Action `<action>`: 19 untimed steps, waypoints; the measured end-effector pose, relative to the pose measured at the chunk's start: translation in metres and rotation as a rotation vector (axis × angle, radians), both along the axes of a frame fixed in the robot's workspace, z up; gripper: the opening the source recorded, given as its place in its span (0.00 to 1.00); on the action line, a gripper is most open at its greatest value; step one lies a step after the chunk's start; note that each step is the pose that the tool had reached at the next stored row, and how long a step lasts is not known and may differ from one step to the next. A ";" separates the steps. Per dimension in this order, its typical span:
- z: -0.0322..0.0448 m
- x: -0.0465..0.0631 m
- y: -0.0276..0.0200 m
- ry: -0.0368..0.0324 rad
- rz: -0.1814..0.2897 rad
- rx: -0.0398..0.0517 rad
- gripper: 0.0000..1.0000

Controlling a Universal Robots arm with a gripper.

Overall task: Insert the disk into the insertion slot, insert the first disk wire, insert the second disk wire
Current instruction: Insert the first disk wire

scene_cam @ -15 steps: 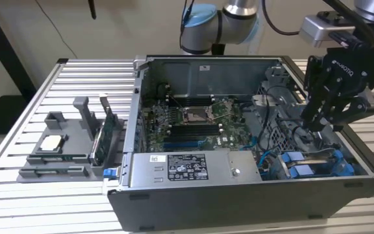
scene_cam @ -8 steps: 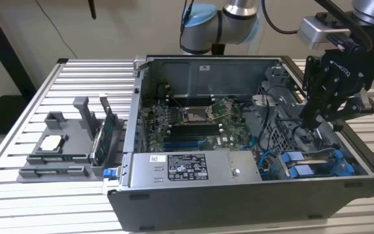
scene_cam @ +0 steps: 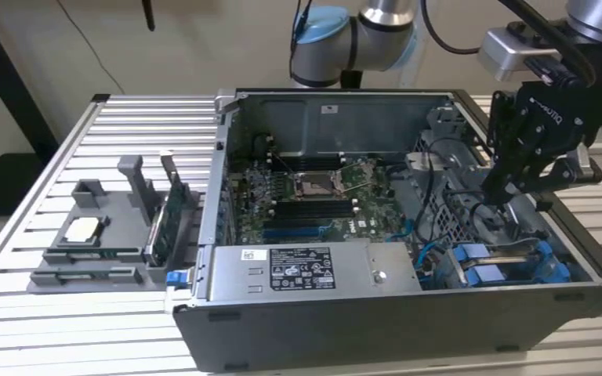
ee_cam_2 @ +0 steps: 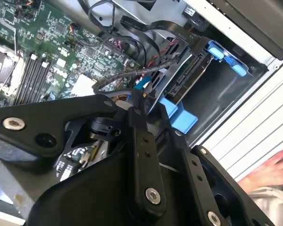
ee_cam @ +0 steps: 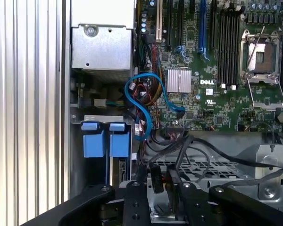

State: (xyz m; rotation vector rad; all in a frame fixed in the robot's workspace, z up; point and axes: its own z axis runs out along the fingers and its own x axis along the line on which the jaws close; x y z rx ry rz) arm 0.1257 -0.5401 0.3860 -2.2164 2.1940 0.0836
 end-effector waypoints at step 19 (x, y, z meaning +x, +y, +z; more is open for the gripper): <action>-0.0028 0.002 -0.0020 0.0000 0.000 -0.0028 0.19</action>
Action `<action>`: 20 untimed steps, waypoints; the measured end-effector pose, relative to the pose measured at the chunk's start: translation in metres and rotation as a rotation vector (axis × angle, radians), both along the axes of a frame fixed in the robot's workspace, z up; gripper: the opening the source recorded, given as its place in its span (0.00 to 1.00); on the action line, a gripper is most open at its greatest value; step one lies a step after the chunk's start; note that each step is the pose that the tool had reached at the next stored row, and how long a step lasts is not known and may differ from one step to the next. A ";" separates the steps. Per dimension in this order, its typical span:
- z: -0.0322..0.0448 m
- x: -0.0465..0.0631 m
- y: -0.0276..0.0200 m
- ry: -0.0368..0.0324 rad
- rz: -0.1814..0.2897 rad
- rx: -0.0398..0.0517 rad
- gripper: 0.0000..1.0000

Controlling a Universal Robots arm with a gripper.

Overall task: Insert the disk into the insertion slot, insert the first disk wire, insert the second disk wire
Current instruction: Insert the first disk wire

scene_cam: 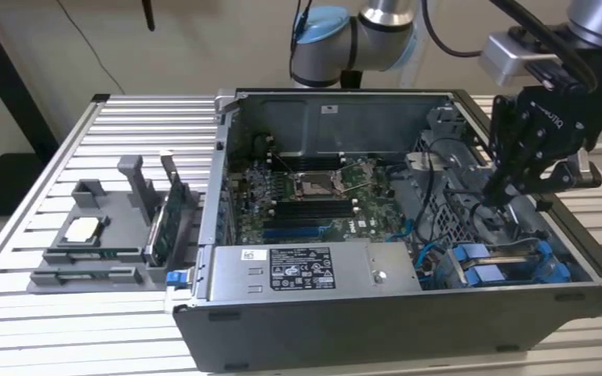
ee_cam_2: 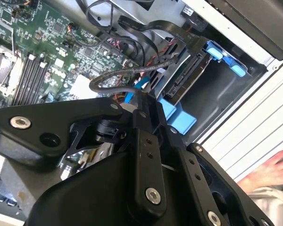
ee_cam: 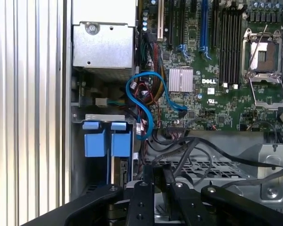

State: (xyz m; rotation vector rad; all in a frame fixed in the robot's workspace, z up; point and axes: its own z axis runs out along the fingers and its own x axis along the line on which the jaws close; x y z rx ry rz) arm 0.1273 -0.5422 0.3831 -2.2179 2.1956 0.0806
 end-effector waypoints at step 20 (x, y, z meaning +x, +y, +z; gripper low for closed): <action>-0.0075 0.007 -0.0078 0.0000 0.000 -0.0091 0.19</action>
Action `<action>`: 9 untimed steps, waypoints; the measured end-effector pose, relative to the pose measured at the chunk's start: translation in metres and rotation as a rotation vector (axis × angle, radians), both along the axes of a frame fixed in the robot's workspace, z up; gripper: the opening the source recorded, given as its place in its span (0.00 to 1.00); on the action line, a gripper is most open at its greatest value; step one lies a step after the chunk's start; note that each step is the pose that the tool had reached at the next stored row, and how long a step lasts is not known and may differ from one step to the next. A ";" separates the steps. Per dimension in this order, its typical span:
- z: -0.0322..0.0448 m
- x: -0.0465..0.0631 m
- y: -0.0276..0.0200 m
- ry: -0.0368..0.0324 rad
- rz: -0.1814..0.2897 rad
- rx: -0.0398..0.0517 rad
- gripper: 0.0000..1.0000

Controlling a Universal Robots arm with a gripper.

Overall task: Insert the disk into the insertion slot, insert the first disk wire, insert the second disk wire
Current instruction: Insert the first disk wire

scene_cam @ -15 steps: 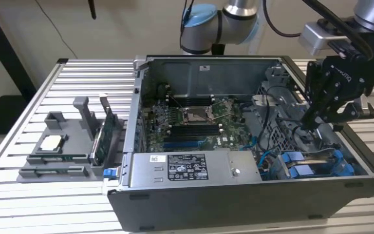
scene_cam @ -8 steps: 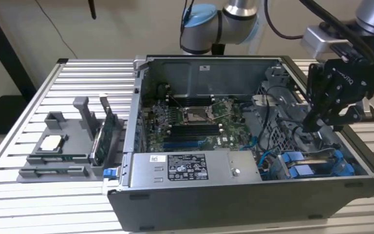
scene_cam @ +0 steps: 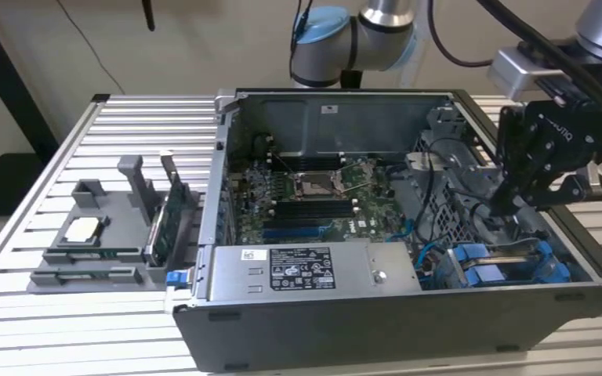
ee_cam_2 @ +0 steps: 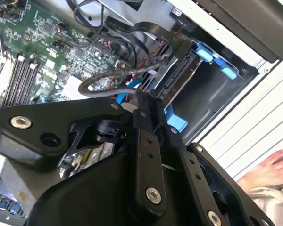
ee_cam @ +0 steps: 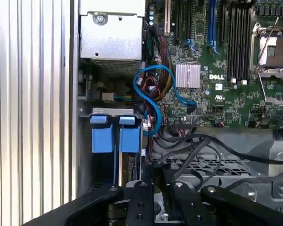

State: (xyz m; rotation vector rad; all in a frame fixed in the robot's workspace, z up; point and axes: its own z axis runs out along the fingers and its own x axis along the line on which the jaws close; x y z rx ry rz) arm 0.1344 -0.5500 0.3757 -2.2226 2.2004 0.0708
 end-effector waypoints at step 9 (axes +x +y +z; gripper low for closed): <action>-0.0012 0.001 -0.0011 0.0000 0.000 -0.0013 0.19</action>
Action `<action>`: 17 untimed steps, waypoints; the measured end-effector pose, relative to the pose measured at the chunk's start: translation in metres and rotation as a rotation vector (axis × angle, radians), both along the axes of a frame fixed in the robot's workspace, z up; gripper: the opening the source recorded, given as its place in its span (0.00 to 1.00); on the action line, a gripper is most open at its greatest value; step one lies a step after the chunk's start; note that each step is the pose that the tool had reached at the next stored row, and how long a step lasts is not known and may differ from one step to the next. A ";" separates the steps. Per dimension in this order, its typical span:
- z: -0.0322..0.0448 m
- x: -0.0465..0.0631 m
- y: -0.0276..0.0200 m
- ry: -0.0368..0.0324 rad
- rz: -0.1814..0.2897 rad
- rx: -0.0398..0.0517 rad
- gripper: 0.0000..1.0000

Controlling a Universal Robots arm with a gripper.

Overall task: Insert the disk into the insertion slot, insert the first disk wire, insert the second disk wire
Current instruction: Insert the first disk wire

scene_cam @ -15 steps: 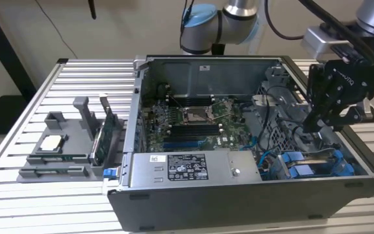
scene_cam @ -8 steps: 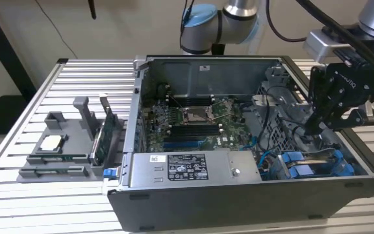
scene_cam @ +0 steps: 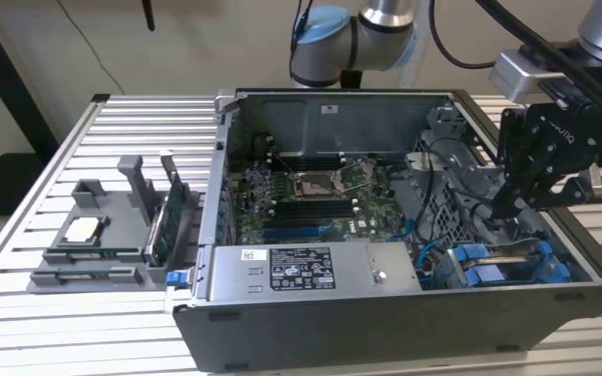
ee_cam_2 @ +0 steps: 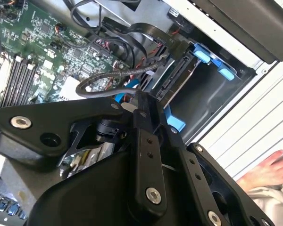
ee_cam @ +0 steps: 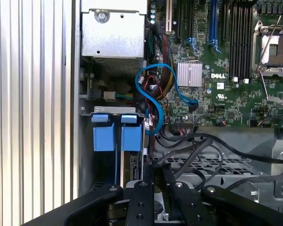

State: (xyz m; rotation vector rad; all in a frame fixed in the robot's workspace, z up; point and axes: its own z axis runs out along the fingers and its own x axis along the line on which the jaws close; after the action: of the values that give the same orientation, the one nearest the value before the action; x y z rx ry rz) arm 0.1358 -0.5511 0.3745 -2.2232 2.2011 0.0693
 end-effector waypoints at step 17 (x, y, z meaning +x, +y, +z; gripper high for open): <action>-0.0055 0.010 -0.0063 0.0087 0.000 -0.0003 0.19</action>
State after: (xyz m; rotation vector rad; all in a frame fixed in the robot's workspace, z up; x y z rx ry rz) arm 0.1460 -0.5574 0.3690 -2.2273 2.2055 0.0789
